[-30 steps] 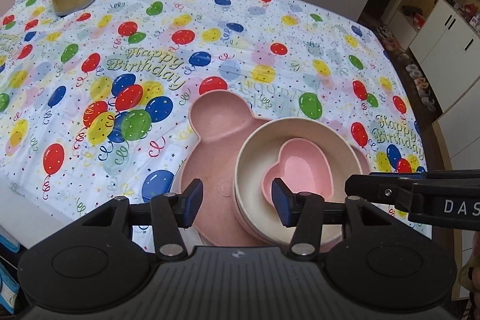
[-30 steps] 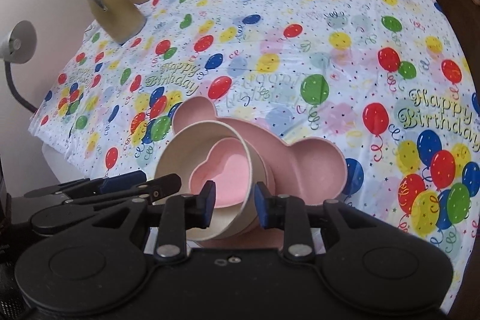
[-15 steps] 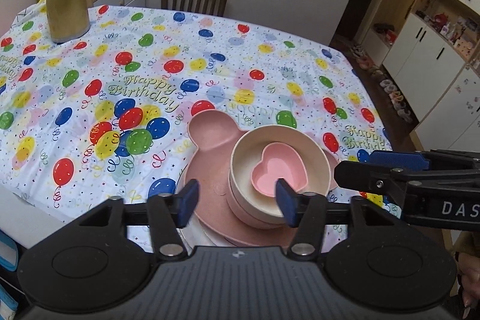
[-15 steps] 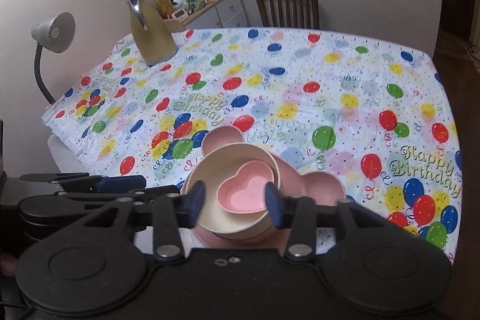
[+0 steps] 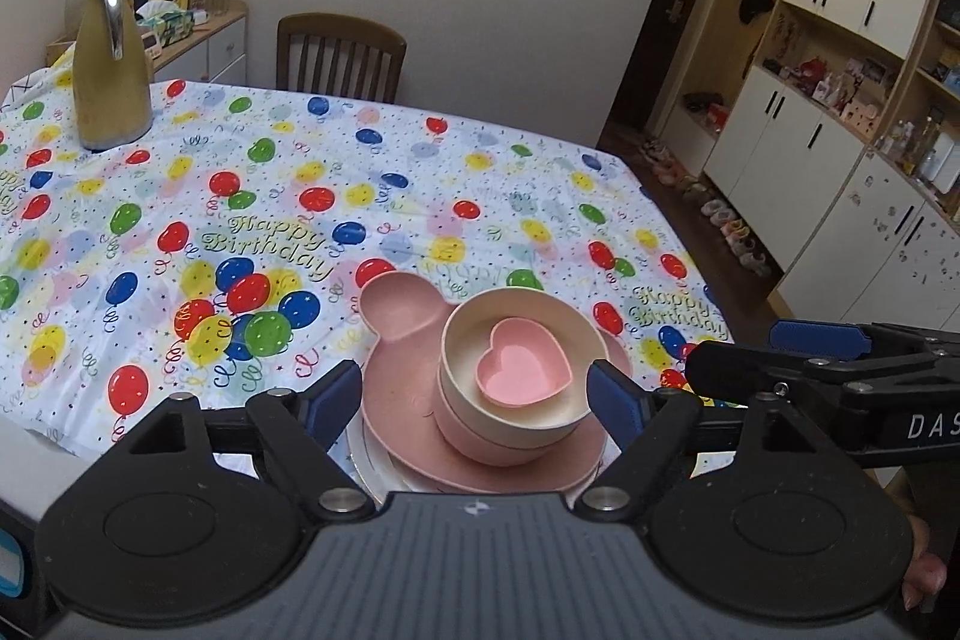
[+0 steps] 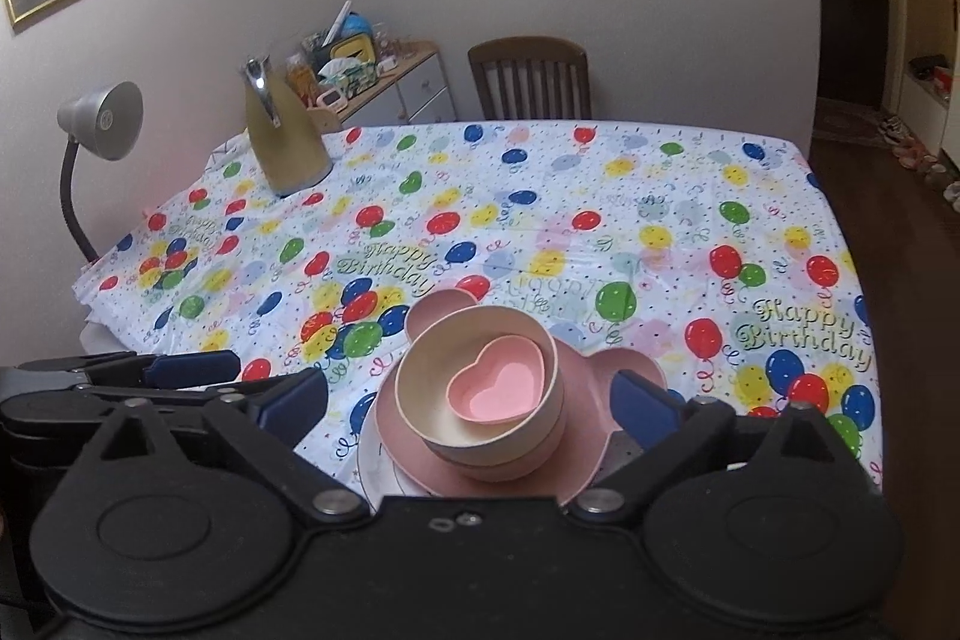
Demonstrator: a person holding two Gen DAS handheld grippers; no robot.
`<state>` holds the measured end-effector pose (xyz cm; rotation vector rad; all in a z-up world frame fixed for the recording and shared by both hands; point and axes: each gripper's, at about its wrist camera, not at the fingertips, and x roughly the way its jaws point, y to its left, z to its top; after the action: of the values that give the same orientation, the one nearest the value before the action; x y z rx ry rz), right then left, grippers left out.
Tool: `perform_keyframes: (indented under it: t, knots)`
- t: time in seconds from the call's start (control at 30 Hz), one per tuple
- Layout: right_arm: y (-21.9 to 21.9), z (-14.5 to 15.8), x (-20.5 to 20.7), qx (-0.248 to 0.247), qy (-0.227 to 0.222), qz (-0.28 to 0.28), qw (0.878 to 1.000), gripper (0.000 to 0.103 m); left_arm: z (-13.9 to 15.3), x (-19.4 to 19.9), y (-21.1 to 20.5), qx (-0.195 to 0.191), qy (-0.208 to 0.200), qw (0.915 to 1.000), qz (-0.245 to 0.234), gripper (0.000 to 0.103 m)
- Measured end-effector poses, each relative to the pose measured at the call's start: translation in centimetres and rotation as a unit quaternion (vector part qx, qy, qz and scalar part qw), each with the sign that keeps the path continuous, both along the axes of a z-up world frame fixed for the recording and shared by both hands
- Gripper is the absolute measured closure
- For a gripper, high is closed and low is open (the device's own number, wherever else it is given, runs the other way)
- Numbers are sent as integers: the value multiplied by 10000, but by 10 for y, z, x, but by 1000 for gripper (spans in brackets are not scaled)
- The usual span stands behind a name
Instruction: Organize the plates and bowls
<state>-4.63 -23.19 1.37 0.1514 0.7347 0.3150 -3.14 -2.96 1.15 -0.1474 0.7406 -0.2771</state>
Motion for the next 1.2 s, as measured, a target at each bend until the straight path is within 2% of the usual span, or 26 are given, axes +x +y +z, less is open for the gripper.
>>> perform_keyframes:
  t: [0.1, 0.17, 0.3, 0.53, 0.87, 1.2]
  knots:
    - [-1, 0, -7, -63, -125, -130, 9998, 0, -2, -3, 0, -89, -41, 9999, -57, 18]
    - [-4, -2, -10, -8, -155, -225, 9996, 0, -3, -5, -2, -69, -70, 9999, -59, 9]
    - [-8, -7, -20, 100, -315, -420, 9986, 0, -5, -9, -2, -15, -126, 9999, -15, 1]
    - [-10, -13, -34, 42, -589, -524, 9969, 0, -5, -21, -5, 119, -309, 9994, 28, 1]
    - [-15, -8, -47, -5, -827, -751, 9937, 0, -7, -28, -3, 225, -207, 9990, 314, 1]
    - [-15, -10, -45, -4, -695, -641, 9955, 0, -9, -30, -5, 227, -145, 9988, 409, 1]
